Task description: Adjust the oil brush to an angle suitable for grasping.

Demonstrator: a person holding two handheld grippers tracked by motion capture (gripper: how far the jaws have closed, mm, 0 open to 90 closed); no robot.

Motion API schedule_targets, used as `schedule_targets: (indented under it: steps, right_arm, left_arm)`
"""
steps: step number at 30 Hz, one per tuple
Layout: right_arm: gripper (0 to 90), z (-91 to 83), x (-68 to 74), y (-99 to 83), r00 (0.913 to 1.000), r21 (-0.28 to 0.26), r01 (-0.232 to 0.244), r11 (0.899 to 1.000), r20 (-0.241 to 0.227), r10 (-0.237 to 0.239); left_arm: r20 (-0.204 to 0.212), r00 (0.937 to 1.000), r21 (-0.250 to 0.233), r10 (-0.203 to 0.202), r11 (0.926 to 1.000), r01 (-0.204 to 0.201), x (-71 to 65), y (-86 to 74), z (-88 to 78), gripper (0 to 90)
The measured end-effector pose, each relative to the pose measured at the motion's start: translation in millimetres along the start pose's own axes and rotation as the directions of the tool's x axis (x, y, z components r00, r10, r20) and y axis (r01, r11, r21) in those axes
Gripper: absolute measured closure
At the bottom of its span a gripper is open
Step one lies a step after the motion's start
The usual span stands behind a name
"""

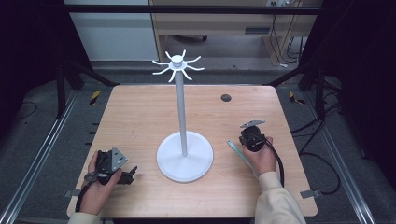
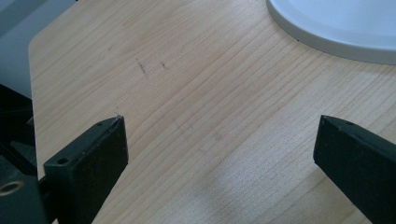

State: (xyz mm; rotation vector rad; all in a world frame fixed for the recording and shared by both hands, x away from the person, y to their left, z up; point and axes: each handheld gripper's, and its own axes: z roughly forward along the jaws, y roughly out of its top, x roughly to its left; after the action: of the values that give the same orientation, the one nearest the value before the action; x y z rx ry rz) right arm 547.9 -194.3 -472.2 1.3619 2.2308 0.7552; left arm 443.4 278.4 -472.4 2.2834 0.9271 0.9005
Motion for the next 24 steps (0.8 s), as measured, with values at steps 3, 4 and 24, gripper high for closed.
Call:
schedule_targets:
  steps: [3,4,24]
  right_arm:
    - [90.0,3.5,4.6,0.4,0.9998,0.018,0.015,1.0,-0.012,-0.015]
    - [90.0,4.6,4.9,0.2,0.9997,0.018,0.019,1.0,-0.015,-0.018]
    - [90.0,11.0,16.7,-2.4,0.9934,0.057,0.071,0.996,-0.095,-0.066]
  left_arm:
    - [0.001,1.0,-0.001,0.0,1.0,0.0,0.0,0.0,-0.2,2.6]
    - [0.001,1.0,-0.001,0.0,1.0,0.0,0.0,0.0,-0.2,2.6]
    - [0.007,1.0,-0.004,0.007,1.0,-0.007,-0.4,0.3,-0.2,2.6]
